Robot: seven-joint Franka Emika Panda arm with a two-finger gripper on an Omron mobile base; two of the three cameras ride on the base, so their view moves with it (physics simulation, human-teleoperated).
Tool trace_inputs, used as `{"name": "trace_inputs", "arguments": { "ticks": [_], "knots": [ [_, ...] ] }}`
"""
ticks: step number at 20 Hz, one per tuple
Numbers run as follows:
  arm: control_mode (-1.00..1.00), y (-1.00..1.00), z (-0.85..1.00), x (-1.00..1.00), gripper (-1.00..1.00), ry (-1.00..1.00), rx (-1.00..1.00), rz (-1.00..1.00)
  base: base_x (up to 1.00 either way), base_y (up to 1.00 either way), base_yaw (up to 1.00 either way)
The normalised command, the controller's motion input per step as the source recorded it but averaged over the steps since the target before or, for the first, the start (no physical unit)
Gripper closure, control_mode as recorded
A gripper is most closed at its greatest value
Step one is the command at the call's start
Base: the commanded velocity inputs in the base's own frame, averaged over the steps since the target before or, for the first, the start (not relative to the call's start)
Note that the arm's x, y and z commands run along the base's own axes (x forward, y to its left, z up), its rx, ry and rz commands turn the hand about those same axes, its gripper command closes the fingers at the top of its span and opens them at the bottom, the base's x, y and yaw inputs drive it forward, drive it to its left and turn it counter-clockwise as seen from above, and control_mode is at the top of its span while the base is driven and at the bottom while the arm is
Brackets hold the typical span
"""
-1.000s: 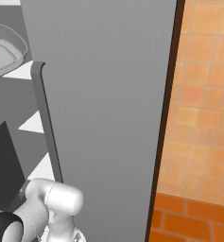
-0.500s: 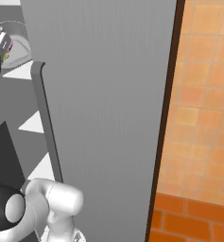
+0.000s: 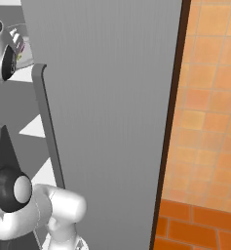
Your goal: Take the meat container that has the steak and place it on the second highest rack of the freezer. Then take the vegetable container that has the lemon wedge and onion and place it on the highest rack of the freezer.
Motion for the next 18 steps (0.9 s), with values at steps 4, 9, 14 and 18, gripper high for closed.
{"name": "trace_inputs", "arguments": {
  "ticks": [4, 9, 14, 18],
  "knots": [
    [-1.00, 0.00, -0.32, 0.54, 1.00, 0.00, -0.08, -0.03, 0.00, 0.00, 0.00],
    [-1.00, 0.00, -0.27, 0.38, 1.00, 0.00, -0.09, -0.05, 0.00, 0.00, 0.00],
    [-1.00, 0.00, -0.27, 0.35, 1.00, 0.00, -0.07, -0.05, 0.00, 0.00, 0.00],
    [-1.00, 0.00, -0.27, 0.37, 1.00, 0.01, -0.05, -0.05, 0.00, 0.00, 0.00]
  ]
}}
